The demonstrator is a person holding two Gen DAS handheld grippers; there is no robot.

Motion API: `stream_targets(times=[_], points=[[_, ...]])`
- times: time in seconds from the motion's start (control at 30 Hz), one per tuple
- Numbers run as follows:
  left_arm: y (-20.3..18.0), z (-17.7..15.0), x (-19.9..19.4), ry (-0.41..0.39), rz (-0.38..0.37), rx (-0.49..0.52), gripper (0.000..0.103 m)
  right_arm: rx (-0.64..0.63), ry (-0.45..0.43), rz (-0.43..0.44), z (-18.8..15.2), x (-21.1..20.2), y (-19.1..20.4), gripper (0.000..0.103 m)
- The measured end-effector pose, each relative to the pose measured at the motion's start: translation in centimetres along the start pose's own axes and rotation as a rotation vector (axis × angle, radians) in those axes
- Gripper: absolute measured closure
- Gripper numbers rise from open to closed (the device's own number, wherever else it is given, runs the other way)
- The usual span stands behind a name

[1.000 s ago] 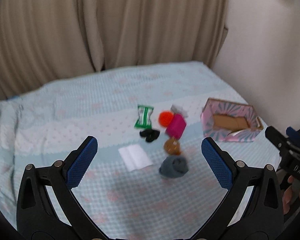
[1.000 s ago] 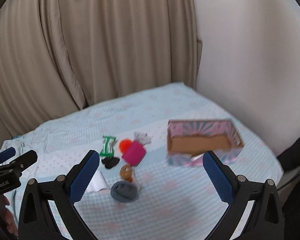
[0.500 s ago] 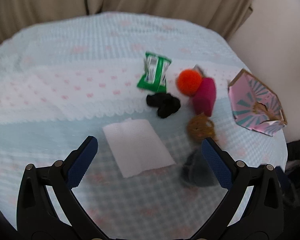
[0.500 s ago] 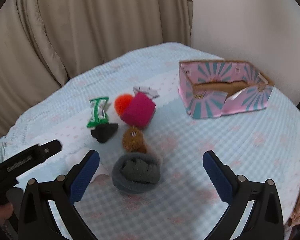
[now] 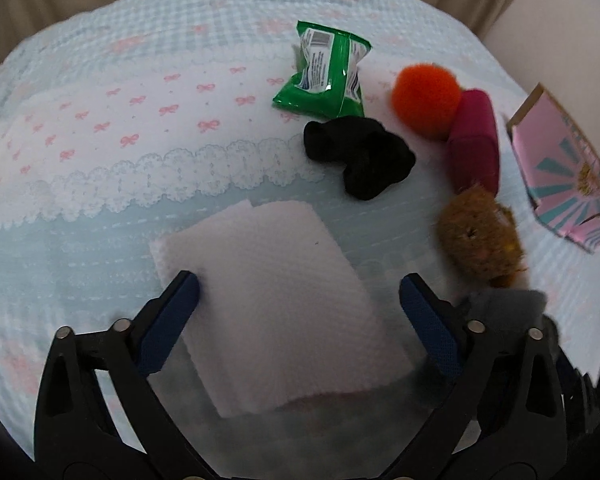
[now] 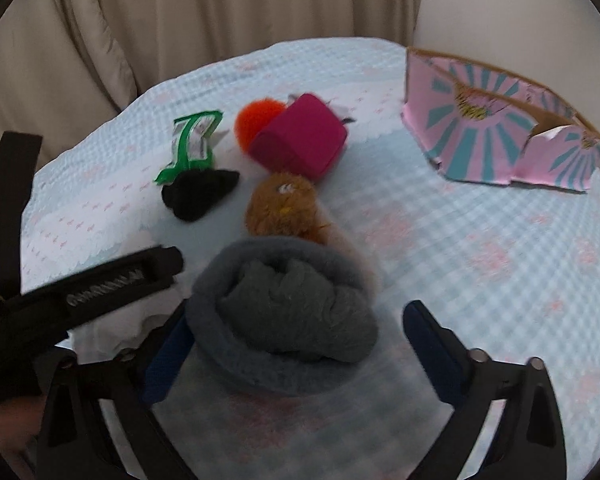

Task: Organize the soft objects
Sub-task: 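Grasp the white cloth with the left tool while the right tool grasps the grey fuzzy item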

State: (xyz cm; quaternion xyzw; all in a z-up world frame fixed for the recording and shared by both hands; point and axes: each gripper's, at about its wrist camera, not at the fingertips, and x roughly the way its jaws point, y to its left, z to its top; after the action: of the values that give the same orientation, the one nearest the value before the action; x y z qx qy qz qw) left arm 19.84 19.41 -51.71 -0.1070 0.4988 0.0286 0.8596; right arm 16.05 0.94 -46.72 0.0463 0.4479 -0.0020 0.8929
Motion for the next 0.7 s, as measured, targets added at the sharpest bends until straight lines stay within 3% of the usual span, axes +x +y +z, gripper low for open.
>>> stream_targets(times=[0.13, 0.3, 0.53, 0.7], points=[[0.1, -0.3, 0.1, 0.004, 0.047, 0.057, 0.026, -0.016, 0.035, 0.018, 0.1, 1.3, 1.0, 0.020], [0.8, -0.9, -0.4, -0.002, 0.054, 0.099, 0.046, -0.023, 0.060, 0.040, -0.3, 2.3, 1.2, 0.035], [2.7, -0.6, -1.0, -0.006, 0.066, 0.048, 0.090, -0.020, 0.061, 0.085, -0.2, 2.3, 0.9, 0.047], [3.4, -0.6, -1.8, -0.008, 0.034, 0.013, 0.093, -0.039, 0.058, 0.097, -0.1, 1.8, 0.9, 0.053]])
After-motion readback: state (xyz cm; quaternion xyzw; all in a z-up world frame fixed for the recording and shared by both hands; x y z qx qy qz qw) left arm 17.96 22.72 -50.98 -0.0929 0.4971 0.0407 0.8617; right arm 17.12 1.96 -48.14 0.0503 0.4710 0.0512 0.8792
